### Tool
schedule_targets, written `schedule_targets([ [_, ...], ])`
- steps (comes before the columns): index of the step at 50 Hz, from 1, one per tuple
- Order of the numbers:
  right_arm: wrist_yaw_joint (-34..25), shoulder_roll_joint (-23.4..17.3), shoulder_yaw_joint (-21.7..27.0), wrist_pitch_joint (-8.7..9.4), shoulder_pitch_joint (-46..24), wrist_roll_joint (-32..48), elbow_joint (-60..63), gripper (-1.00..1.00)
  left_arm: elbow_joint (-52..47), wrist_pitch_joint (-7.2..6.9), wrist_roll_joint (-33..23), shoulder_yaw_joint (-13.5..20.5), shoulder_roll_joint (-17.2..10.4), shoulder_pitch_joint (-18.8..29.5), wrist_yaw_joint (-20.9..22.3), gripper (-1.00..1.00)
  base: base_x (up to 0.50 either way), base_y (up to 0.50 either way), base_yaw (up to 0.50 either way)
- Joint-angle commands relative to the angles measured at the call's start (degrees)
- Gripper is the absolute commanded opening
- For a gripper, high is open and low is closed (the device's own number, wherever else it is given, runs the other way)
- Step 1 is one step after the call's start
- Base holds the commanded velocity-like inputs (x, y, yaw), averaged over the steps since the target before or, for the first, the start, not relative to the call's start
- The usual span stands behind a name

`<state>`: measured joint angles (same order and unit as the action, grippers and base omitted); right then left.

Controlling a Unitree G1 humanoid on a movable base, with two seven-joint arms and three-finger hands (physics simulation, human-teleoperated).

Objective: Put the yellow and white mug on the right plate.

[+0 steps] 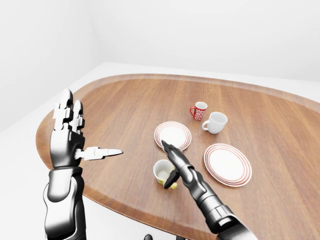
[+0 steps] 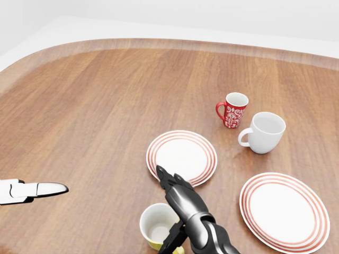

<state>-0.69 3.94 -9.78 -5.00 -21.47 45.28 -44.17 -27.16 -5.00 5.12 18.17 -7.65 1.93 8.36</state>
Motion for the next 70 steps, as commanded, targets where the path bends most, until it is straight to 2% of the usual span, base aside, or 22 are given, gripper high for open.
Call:
schedule_targets([
  [1,1.0,0.1,0.1,0.00,-0.5,0.2,-2.2,1.00,-0.1,0.00,-0.1,0.0,0.1,-0.1,0.0,1.00,0.00,0.00,0.00],
  [46,2.9,0.2,0.3,0.00,-1.8,0.4,-6.8,1.00,0.2,0.00,-0.2,-0.2,0.2,-0.1,0.1,1.00,0.00,0.00,0.00],
  [47,3.0,0.2,0.4,0.00,-1.9,0.3,-7.0,0.71,0.2,0.00,-0.2,-0.2,0.2,-0.1,0.0,1.00,0.00,0.00,0.00],
  [48,3.3,0.1,0.4,0.00,-1.9,0.3,-7.0,-0.80,0.2,0.00,-0.3,-0.3,0.2,-0.1,0.0,1.00,0.00,0.00,0.00],
  [49,3.3,0.1,0.4,0.00,-1.9,0.3,-6.9,-1.00,0.3,0.00,-0.2,-0.3,0.2,-0.2,0.1,1.00,0.00,0.00,0.00],
  [70,1.8,-1.0,1.2,0.00,-1.9,0.3,-1.1,-1.00,0.7,0.00,-0.3,-0.3,0.2,-0.1,0.1,1.00,0.00,0.00,0.00],
])
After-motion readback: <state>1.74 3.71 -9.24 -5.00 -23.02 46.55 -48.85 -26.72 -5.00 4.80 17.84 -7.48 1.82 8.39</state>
